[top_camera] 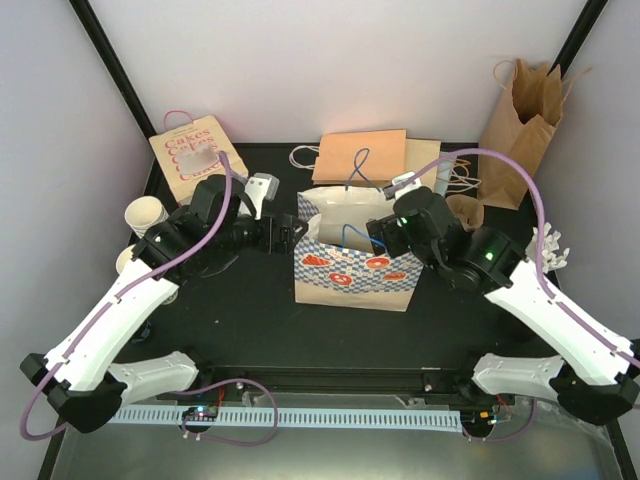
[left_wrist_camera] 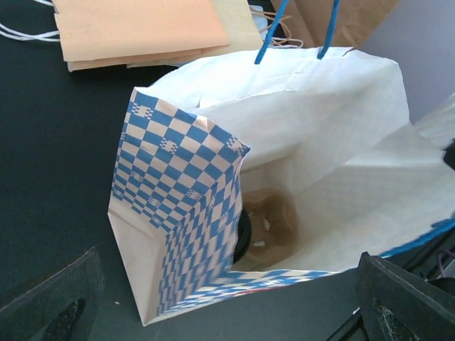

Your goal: Pack the takeout coffee

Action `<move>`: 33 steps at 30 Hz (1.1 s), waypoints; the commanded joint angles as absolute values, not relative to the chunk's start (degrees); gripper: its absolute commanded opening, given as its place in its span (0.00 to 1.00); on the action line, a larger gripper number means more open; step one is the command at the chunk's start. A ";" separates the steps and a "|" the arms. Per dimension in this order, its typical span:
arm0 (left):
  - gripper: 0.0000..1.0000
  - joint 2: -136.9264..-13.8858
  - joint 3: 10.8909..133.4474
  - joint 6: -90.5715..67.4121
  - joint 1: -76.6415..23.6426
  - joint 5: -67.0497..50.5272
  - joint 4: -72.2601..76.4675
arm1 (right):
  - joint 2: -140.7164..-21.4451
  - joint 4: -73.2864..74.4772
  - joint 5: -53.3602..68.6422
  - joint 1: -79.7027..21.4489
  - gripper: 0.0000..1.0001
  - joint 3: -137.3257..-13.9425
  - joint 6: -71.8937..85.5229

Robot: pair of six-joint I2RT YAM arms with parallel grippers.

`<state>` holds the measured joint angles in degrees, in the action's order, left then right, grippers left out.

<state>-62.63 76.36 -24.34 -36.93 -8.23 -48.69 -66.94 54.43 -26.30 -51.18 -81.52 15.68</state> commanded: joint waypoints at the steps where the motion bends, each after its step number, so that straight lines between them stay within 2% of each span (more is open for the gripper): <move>1: 0.99 -62.84 77.16 -26.03 -34.27 -11.86 -47.57 | -63.04 53.72 -30.92 -51.28 1.00 -79.97 17.30; 5: 0.99 -66.18 78.77 -26.15 -34.12 -14.40 -48.83 | -63.56 57.85 -33.90 -50.64 1.00 -80.71 20.76; 16: 0.99 -77.80 90.56 -28.92 -40.22 -8.11 -58.57 | -65.63 62.64 -30.86 -47.45 1.00 -81.46 24.24; 25: 0.99 -81.34 91.32 -37.04 -42.90 -0.25 -61.63 | -65.97 60.99 -29.98 -47.36 1.00 -80.93 21.48; 33: 0.99 -84.73 90.95 -39.37 -45.18 0.25 -60.57 | -65.96 60.02 -29.62 -47.36 1.00 -80.76 20.90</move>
<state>-82.83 88.84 -37.12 -43.79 -1.87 -59.37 -66.28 61.21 -29.39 -47.53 -80.64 21.47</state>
